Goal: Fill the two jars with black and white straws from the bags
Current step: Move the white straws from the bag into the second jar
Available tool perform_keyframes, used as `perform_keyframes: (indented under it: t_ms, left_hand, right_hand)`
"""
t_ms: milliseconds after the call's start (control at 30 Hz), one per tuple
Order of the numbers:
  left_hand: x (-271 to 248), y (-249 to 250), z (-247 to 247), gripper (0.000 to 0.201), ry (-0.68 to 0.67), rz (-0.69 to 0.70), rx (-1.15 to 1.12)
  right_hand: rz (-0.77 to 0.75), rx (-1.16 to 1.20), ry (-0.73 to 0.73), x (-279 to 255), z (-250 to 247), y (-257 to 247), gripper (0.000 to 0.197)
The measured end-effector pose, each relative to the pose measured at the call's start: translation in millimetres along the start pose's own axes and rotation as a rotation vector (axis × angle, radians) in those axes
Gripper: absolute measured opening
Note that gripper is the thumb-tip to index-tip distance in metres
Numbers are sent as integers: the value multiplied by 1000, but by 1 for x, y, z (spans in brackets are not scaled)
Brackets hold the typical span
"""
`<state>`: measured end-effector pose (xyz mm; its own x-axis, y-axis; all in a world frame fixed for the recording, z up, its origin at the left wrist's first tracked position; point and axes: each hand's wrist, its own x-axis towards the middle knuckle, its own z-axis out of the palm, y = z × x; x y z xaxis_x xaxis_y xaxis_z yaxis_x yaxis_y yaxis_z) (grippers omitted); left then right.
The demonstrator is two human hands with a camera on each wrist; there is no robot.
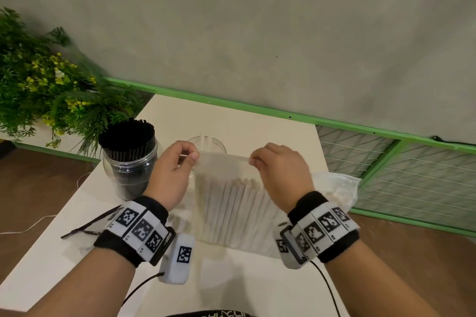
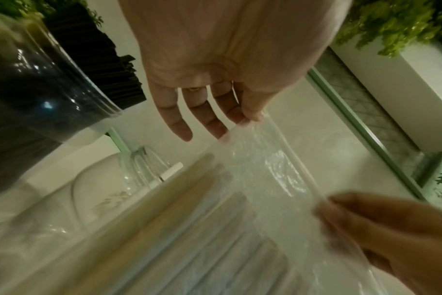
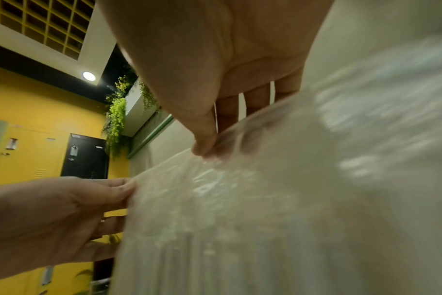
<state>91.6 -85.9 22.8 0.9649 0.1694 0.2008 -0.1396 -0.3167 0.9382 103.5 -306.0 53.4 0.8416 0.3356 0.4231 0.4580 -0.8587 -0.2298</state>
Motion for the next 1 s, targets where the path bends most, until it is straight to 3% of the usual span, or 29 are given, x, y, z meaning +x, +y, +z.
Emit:
perform_keyframes:
  t_ms: [100, 200, 267, 333, 400, 500, 733, 900, 1000]
  left_hand:
    - [-4, 3, 1, 14, 60, 35, 104]
    - [-15, 26, 16, 16, 169, 296, 454]
    - [-21, 43, 34, 25, 16, 460, 704]
    - [-21, 51, 51, 16, -162, 434, 813]
    - [-17, 48, 56, 12, -207, 364, 752]
    - [-11, 41, 55, 10, -179, 381, 660]
    - [3, 34, 36, 8, -174, 329, 579]
    - [5, 27, 26, 10, -167, 308, 536]
    - [5, 25, 23, 8, -170, 316, 541]
  right_hand:
    - [21, 22, 55, -17, -6, 16, 21]
    - [0, 65, 59, -21, -3, 10, 15]
    - [-15, 67, 61, -20, -1, 4, 16]
    - [-26, 45, 56, -20, 0, 3, 26]
    - [-35, 21, 56, -22, -3, 6, 29]
    - [-17, -10, 79, -27, -11, 18, 20]
    - [135, -90, 157, -52, -37, 74, 9]
    - [270, -40, 232, -66, -44, 102, 11]
    - [273, 44, 257, -67, -41, 106, 13]
